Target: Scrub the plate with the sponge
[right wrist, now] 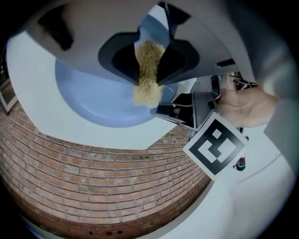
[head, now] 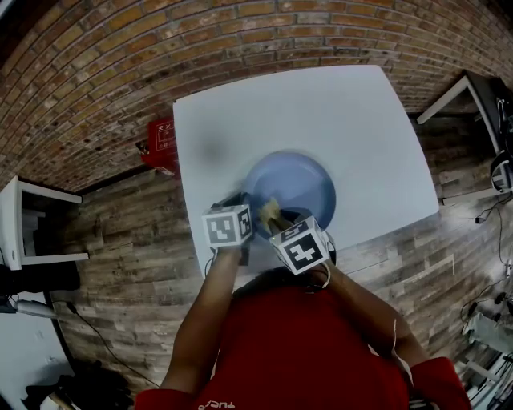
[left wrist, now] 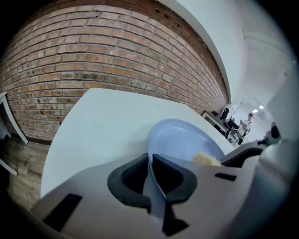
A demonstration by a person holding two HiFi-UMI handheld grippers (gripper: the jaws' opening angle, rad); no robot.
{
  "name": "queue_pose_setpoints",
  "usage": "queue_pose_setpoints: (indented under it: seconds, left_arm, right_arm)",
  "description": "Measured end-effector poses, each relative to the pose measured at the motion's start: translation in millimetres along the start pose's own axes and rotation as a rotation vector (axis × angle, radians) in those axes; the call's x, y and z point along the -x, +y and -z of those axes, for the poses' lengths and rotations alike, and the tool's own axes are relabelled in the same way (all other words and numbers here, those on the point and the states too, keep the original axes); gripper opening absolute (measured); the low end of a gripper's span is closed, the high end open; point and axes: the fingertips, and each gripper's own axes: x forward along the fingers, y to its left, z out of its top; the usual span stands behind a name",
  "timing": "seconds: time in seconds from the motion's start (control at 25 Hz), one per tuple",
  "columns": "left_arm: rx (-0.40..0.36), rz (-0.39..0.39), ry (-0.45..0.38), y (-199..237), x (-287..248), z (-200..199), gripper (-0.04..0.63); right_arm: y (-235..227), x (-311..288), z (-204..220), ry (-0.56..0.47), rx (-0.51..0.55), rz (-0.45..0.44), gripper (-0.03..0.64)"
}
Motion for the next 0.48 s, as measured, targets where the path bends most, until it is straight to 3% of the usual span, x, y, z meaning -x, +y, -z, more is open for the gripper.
queue_pose_setpoints:
  seconds: [0.24,0.48]
  left_arm:
    - [-0.003,-0.001,0.001,0,0,-2,0.04]
    - [-0.007,0.002,-0.001,0,-1,-1,0.04]
  right_arm:
    - [-11,1,9,0.021,-0.005,0.013,0.12]
    - [-54,16,28,0.025,-0.034,0.098,0.12]
